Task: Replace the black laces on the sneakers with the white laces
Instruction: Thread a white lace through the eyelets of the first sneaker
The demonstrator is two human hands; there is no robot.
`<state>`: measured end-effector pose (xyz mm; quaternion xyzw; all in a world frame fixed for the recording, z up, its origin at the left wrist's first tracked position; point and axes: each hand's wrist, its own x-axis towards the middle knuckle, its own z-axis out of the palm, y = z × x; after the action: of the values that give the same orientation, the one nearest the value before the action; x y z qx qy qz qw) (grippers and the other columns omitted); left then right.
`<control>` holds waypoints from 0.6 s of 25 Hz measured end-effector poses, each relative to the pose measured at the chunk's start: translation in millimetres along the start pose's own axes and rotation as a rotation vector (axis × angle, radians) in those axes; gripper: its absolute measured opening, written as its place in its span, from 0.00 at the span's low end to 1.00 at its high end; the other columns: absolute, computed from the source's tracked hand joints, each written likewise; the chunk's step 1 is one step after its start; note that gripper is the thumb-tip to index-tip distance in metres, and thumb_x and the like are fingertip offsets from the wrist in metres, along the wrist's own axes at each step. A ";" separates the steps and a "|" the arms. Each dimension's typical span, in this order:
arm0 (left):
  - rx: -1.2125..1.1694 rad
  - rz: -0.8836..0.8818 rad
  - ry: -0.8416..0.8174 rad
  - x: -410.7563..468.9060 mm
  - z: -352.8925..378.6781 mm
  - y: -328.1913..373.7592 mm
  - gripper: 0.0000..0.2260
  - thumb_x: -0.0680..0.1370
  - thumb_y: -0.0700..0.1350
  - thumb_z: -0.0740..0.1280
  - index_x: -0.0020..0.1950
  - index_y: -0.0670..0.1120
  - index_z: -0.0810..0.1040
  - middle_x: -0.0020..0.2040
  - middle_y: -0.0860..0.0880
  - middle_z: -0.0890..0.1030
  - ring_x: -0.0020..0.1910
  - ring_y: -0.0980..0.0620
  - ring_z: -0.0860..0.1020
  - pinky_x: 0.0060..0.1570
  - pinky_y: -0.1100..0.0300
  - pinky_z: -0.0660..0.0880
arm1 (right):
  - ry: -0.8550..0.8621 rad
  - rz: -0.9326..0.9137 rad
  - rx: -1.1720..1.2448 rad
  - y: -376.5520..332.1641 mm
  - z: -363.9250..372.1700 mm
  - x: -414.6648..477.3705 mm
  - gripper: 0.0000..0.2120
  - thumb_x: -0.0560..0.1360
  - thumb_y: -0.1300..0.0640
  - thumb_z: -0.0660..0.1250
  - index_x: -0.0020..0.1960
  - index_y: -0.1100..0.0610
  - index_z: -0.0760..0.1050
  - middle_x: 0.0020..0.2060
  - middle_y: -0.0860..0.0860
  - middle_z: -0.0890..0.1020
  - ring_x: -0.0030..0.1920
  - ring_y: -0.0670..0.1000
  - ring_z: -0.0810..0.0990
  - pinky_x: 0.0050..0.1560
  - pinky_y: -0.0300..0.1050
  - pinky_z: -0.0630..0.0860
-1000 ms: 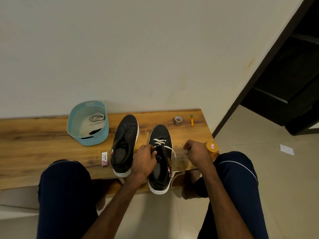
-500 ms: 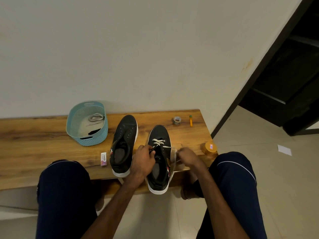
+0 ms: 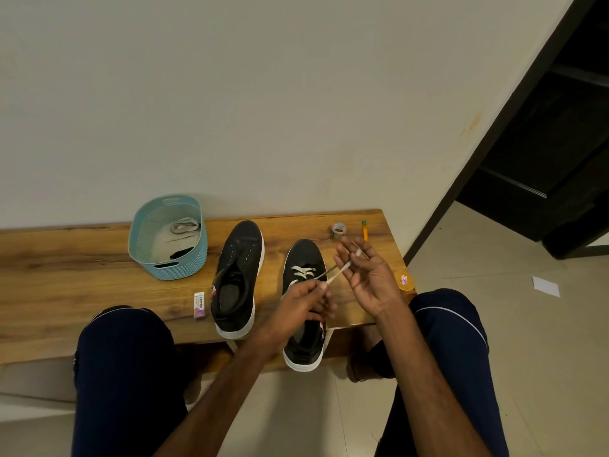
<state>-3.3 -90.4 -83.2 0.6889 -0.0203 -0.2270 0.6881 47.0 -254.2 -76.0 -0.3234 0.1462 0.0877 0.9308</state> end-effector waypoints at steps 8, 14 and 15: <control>0.505 0.090 0.235 -1.4 -67.3 2.8 0.08 0.83 0.42 0.59 0.50 0.50 0.78 0.42 0.54 0.77 0.38 0.60 0.74 0.41 0.61 0.71 | 0.390 -0.070 -0.652 3.2 -24.6 10.9 0.13 0.79 0.72 0.57 0.51 0.58 0.76 0.50 0.58 0.85 0.48 0.53 0.86 0.48 0.46 0.79; 0.821 0.249 0.474 -3.5 -59.1 7.6 0.03 0.79 0.50 0.67 0.48 0.52 0.79 0.45 0.58 0.78 0.45 0.61 0.75 0.46 0.61 0.72 | 0.361 -0.059 -1.640 14.1 -34.6 5.4 0.13 0.81 0.59 0.62 0.66 0.53 0.71 0.59 0.57 0.79 0.52 0.53 0.79 0.45 0.44 0.75; 0.818 0.277 0.477 -2.9 -54.4 8.1 0.03 0.79 0.51 0.68 0.47 0.53 0.78 0.44 0.58 0.78 0.45 0.62 0.75 0.45 0.62 0.72 | 0.352 -0.119 -1.876 14.3 -33.5 2.2 0.17 0.82 0.54 0.63 0.70 0.51 0.68 0.63 0.56 0.76 0.57 0.55 0.77 0.49 0.47 0.75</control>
<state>14.9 -38.7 -77.3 0.9262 -0.0408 0.0572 0.3704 38.1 -263.9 -110.0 -0.9530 0.1377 0.0717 0.2600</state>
